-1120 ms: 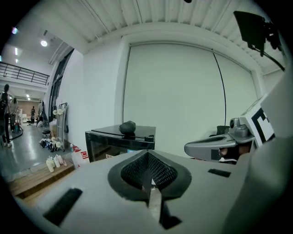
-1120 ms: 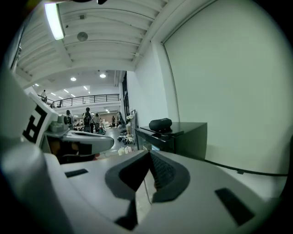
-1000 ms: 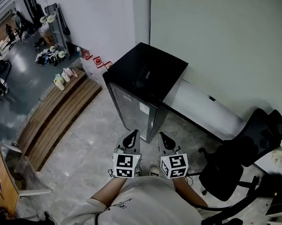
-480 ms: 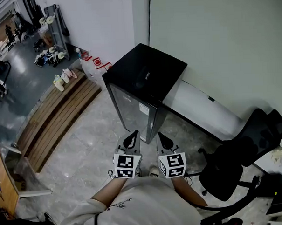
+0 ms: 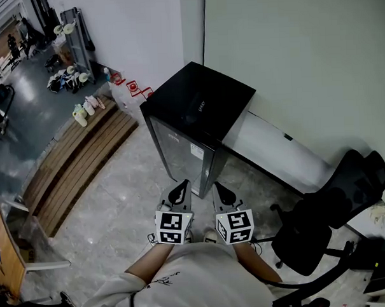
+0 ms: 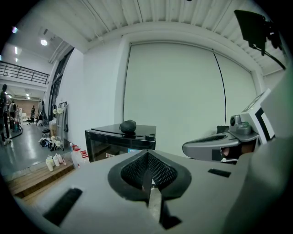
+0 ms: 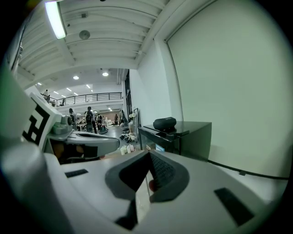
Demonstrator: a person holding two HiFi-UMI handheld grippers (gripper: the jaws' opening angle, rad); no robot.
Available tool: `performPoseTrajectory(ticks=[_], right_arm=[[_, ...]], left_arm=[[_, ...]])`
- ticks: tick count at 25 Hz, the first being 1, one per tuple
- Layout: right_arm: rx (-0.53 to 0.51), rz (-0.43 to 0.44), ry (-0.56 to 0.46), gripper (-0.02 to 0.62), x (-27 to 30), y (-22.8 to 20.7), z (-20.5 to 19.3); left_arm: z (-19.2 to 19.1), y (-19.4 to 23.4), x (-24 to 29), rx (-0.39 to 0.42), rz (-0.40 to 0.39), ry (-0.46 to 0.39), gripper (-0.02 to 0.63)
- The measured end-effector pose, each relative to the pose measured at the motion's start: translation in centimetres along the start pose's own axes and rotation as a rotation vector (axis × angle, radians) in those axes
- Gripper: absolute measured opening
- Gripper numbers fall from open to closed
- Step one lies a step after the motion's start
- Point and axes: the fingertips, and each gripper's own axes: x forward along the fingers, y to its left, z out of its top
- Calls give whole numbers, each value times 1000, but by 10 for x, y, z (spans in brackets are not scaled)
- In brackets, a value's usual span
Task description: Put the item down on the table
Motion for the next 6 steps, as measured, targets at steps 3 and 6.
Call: performPoseTrajectory(ticks=[3, 6], right_arm=[[-3, 1, -3, 2, 0, 1, 1], [-5, 4, -4, 2, 0, 3, 2]], left_arm=[[-1, 0, -1, 0, -2, 3, 6], [-1, 0, -2, -1, -3, 5, 6]])
